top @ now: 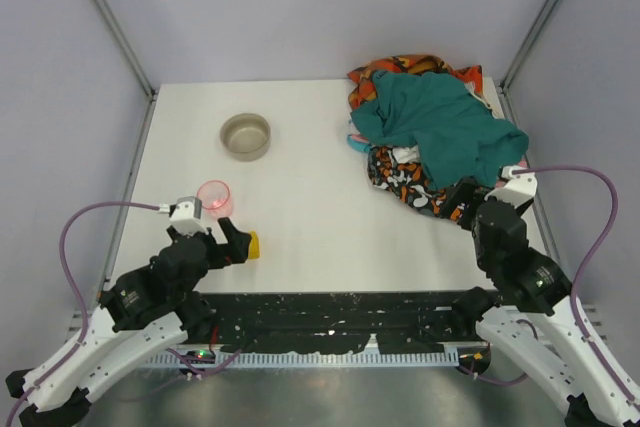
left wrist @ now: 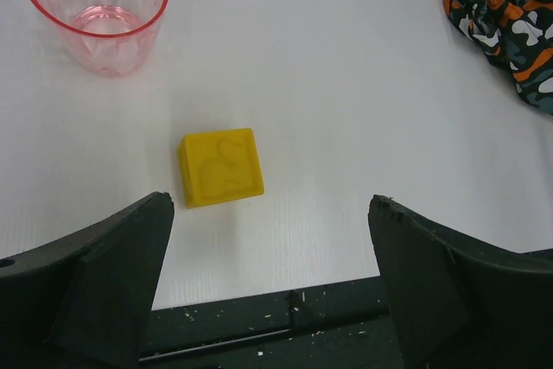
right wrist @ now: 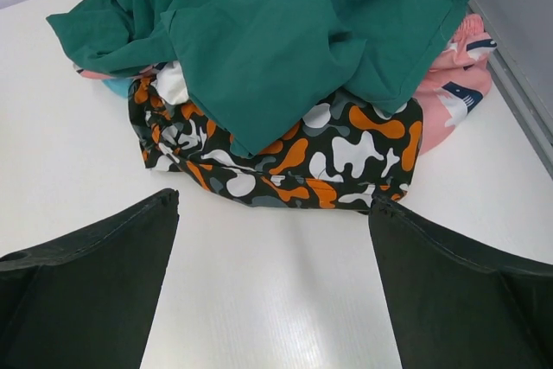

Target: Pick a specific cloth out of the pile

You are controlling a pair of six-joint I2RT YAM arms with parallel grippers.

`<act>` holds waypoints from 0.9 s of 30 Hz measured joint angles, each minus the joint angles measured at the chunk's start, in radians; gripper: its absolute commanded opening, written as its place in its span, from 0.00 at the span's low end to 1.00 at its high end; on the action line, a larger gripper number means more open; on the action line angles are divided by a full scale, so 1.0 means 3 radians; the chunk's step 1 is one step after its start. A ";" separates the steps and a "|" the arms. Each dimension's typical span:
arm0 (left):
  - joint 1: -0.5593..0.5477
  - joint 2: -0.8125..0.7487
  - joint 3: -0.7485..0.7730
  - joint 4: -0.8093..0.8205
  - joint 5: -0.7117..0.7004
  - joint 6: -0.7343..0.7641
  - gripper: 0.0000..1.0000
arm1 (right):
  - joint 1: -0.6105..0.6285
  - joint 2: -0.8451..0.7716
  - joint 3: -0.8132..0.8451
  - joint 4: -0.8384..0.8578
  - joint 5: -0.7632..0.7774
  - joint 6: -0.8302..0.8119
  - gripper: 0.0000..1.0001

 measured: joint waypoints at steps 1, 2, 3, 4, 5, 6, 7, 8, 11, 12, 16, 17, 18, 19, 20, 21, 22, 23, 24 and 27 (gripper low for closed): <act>0.0000 0.0000 0.0000 -0.0003 -0.0005 0.0001 1.00 | 0.0000 -0.0001 0.0000 0.0000 0.0001 -0.0020 0.95; 0.0000 0.0000 0.0000 -0.0004 -0.0011 0.0001 1.00 | 0.0000 -0.0003 0.0000 0.0005 -0.0001 -0.0050 0.95; 0.0000 -0.0003 0.0000 -0.0004 -0.0014 0.0001 1.00 | 0.0000 -0.0004 0.0000 0.0006 -0.0004 -0.0080 0.95; 0.0000 -0.0006 0.0000 -0.0005 -0.0015 0.0001 1.00 | 0.0000 -0.0005 -0.0003 0.0015 -0.0015 -0.0109 0.95; 0.0000 -0.0014 0.0000 -0.0004 -0.0015 0.0003 1.00 | 0.0000 -0.0013 -0.0018 0.0048 -0.0031 -0.0154 0.95; 0.0000 -0.0018 0.0000 -0.0004 -0.0015 0.0004 1.00 | 0.0000 -0.0029 -0.0037 0.0079 -0.0050 -0.0184 0.95; 0.0000 -0.0022 0.0000 -0.0004 -0.0014 0.0006 1.00 | 0.0000 -0.0050 -0.0062 0.0113 -0.0078 -0.0220 0.95; 0.0000 -0.0028 0.0000 -0.0004 -0.0013 0.0011 1.00 | 0.0000 -0.0071 -0.0090 0.0149 -0.0111 -0.0267 0.95; 0.0000 -0.0043 -0.0001 -0.0001 -0.0009 0.0028 1.00 | 0.0000 -0.0106 -0.0170 0.0272 -0.0235 -0.0415 0.95; 0.0000 -0.0051 -0.0003 0.0000 -0.0004 0.0039 1.00 | 0.0000 -0.0106 -0.0195 0.0312 -0.0282 -0.0467 0.95; 0.0000 -0.0086 -0.0020 0.0023 0.0027 0.0106 1.00 | 0.0000 -0.0010 -0.0193 0.0476 -0.0502 -0.0769 0.95; 0.0000 -0.0094 -0.0029 0.0029 0.0038 0.0118 1.00 | 0.0000 0.0071 -0.0145 0.0510 -0.0590 -0.0875 0.95; 0.0000 -0.0102 -0.0041 0.0043 0.0052 0.0134 1.00 | 0.0000 0.0198 -0.0047 0.0515 -0.0698 -0.0982 0.95; 0.0000 -0.0111 -0.0055 0.0067 0.0072 0.0154 1.00 | 0.0000 0.0354 0.0085 0.0482 -0.0802 -0.1101 0.95; 0.0000 -0.0117 -0.0071 0.0092 0.0088 0.0170 1.00 | 0.0001 0.0584 0.0306 0.0436 -0.0927 -0.1246 0.95; 0.0000 -0.0125 -0.0089 0.0113 0.0104 0.0183 1.00 | 0.0006 0.0853 0.0557 0.0417 -0.1050 -0.1438 0.95; 0.0000 -0.0128 -0.0108 0.0137 0.0113 0.0191 1.00 | 0.0020 0.1228 0.0938 0.0432 -0.1172 -0.1736 0.95; 0.0000 -0.0134 -0.0128 0.0160 0.0126 0.0198 1.00 | 0.0045 0.1340 0.1059 0.0473 -0.1205 -0.1862 0.95; 0.0000 -0.0136 -0.0144 0.0169 0.0128 0.0203 1.00 | 0.0072 0.1544 0.1197 0.0505 -0.1247 -0.2074 0.95; 0.0000 -0.0137 -0.0181 0.0178 0.0137 0.0206 1.00 | 0.0146 0.2192 0.1558 0.0462 -0.1362 -0.2953 0.95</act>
